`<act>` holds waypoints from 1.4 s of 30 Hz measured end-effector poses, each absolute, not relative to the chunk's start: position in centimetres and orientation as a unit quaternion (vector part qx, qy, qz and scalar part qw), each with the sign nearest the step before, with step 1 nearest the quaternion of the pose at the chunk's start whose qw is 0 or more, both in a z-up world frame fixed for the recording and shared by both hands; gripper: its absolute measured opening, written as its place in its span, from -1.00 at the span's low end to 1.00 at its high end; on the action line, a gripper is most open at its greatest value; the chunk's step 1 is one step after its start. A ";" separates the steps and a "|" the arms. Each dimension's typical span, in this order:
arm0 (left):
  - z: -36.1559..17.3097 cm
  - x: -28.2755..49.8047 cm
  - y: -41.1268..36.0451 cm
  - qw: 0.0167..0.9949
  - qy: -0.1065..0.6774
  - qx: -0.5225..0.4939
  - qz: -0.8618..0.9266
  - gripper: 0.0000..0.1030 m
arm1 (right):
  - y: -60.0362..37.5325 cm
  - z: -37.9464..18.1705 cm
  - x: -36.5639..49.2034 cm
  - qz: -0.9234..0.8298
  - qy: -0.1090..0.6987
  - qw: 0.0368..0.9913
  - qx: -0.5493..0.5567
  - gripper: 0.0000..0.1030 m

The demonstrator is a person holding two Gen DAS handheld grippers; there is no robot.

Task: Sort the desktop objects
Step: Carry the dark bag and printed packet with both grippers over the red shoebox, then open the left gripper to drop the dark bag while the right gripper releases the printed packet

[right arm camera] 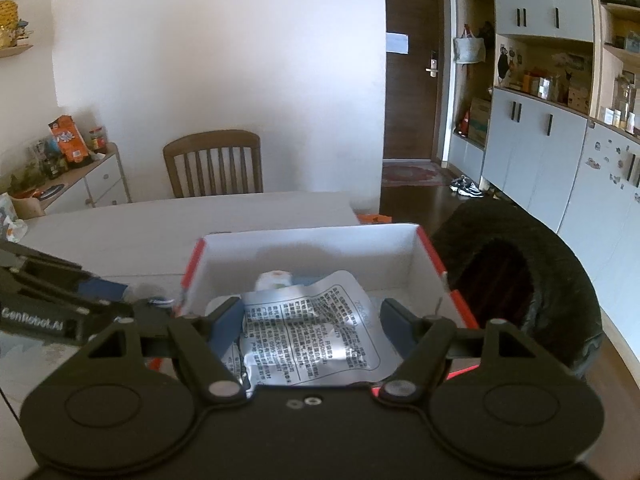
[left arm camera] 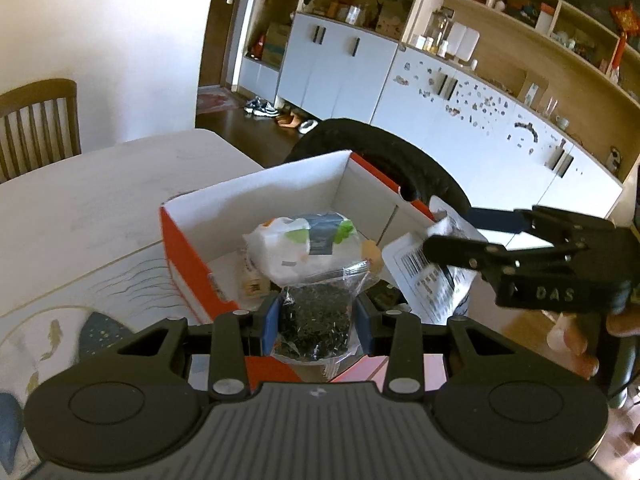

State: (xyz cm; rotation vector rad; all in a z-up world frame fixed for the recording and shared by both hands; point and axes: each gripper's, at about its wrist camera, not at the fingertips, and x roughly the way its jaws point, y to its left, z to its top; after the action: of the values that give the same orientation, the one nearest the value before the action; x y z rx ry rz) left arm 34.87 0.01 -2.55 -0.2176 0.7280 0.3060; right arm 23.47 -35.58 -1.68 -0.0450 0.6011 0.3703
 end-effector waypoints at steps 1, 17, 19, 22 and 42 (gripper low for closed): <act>-2.7 35.3 -0.2 0.916 0.357 -0.101 0.149 -0.28 | -35.9 -1.8 23.8 0.180 0.295 0.938 -0.022 0.45; -5.6 42.0 -0.4 0.895 0.410 -0.078 0.158 -0.28 | -38.8 -4.5 29.5 0.166 0.316 0.934 -0.017 0.45; -6.0 42.6 -0.2 0.891 0.418 -0.077 0.160 -0.28 | -38.9 -5.2 30.2 0.165 0.324 0.932 -0.016 0.45; -6.7 43.4 0.0 0.886 0.427 -0.077 0.162 -0.28 | -39.0 -6.3 30.8 0.165 0.334 0.928 -0.020 0.45; -9.4 45.7 0.2 0.857 0.488 -0.057 0.154 -0.28 | -37.4 -9.8 31.6 0.193 0.385 0.901 -0.056 0.45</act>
State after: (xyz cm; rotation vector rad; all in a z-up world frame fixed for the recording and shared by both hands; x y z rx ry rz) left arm 45.73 0.15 -9.43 -0.1196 1.0256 0.3231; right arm 31.57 -37.40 -9.78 -0.1162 0.7967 0.4000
